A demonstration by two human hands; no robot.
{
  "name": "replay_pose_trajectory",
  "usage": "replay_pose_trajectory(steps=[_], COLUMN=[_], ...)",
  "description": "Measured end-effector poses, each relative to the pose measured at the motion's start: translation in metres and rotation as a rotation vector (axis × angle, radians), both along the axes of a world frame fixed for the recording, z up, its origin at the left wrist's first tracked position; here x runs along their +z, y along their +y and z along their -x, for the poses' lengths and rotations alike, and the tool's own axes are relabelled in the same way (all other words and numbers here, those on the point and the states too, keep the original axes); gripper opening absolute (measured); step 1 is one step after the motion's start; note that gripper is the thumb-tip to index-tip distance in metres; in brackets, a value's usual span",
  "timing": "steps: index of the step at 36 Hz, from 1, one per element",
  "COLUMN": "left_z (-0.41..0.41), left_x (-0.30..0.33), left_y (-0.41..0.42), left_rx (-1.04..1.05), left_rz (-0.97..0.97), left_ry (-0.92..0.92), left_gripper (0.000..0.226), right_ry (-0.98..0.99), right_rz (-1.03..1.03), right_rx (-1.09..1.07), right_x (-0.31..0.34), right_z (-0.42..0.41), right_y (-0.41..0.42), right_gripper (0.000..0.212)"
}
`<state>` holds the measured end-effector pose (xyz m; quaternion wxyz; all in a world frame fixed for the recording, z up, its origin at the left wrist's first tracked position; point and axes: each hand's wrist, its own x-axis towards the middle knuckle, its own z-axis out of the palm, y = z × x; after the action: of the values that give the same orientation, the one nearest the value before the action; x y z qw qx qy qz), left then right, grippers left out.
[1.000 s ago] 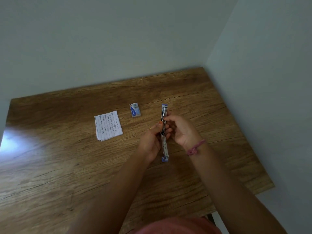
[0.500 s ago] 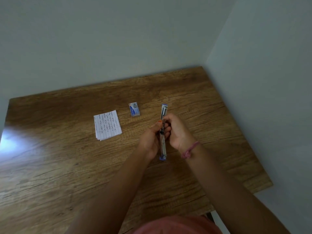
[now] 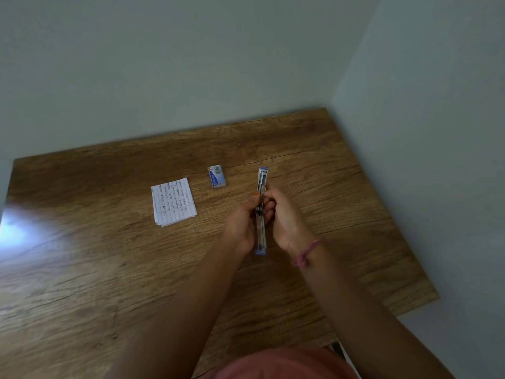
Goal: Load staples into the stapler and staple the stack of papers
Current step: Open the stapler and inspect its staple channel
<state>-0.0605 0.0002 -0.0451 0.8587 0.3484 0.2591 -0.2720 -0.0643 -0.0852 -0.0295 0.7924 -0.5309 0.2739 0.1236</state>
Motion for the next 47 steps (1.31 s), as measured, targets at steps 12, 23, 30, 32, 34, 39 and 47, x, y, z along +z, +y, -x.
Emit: replay_pose_trajectory(steps=[12, 23, 30, 32, 34, 39, 47], left_z=[-0.001, -0.002, -0.005, -0.005, -0.004, -0.005, -0.008], left_x=[0.004, 0.006, 0.003, 0.001, 0.0, -0.003, -0.003], left_y=[-0.001, -0.004, -0.004, -0.004, -0.004, -0.002, -0.002], left_rx=[-0.033, 0.018, 0.049, 0.037, 0.022, 0.028, 0.033], left_rz=[-0.068, -0.008, 0.029, 0.006, -0.009, 0.038, 0.057], left_ry=[0.028, 0.056, 0.081, 0.071, 0.054, 0.041, 0.082], left_gripper=[0.024, 0.026, 0.023, 0.022, 0.022, 0.023, 0.021], right_ry=[-0.042, -0.117, -0.159, -0.191, -0.209, -0.174, -0.062], right_rz=[0.159, 0.184, 0.262, 0.306, 0.349, 0.332, 0.148], right_rx=[-0.03, -0.08, -0.052, -0.003, 0.055, 0.071, -0.065], right_x=[0.001, -0.007, -0.009, -0.009, -0.009, -0.007, -0.012], right_z=[0.005, 0.02, 0.023, 0.023, 0.022, 0.014, 0.007], right_y=[0.008, 0.004, 0.0, -0.003, -0.008, -0.017, -0.011], right_gripper=[0.014, 0.022, 0.023, 0.018, 0.017, 0.025, 0.019])
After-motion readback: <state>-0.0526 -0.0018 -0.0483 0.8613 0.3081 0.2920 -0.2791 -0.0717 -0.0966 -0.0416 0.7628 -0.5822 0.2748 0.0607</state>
